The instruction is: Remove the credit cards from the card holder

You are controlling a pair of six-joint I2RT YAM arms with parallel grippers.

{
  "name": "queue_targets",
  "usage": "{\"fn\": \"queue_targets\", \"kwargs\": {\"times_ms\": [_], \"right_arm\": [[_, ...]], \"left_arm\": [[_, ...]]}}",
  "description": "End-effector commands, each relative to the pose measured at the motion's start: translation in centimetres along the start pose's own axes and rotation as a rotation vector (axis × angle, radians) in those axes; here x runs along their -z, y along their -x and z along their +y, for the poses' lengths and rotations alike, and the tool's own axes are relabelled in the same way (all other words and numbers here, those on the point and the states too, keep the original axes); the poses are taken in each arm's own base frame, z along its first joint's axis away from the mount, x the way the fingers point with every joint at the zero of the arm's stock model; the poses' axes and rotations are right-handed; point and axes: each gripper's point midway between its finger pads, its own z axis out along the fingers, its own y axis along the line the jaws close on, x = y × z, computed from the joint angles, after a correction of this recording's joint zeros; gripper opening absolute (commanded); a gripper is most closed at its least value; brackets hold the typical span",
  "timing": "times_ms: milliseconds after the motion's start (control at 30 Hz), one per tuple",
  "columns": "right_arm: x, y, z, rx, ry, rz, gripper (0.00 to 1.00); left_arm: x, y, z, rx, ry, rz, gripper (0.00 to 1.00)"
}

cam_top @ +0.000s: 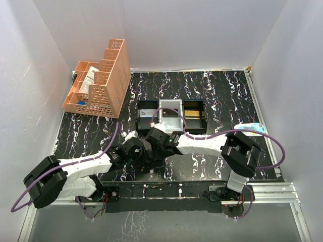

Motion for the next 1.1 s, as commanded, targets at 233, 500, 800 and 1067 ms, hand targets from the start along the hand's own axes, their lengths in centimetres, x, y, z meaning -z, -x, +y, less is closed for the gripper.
{"fn": "queue_targets", "kwargs": {"times_ms": [233,500,800,1067], "right_arm": [[-1.8,-1.7,-4.1,0.027,-0.193,0.003,0.19],[-0.4,0.0,-4.7,-0.018,-0.167,-0.035,0.10],[1.1,0.0,-6.2,-0.039,-0.186,-0.046,0.11],[1.9,0.4,-6.1,-0.091,-0.104,-0.044,0.22]], "left_arm": [[0.0,-1.1,4.5,-0.022,0.157,0.014,0.28],[0.1,-1.7,6.9,-0.024,0.234,0.018,0.26],[0.2,-1.6,7.0,-0.021,0.231,0.008,0.25],[0.6,-0.9,4.9,-0.033,0.140,-0.009,0.27]]}}
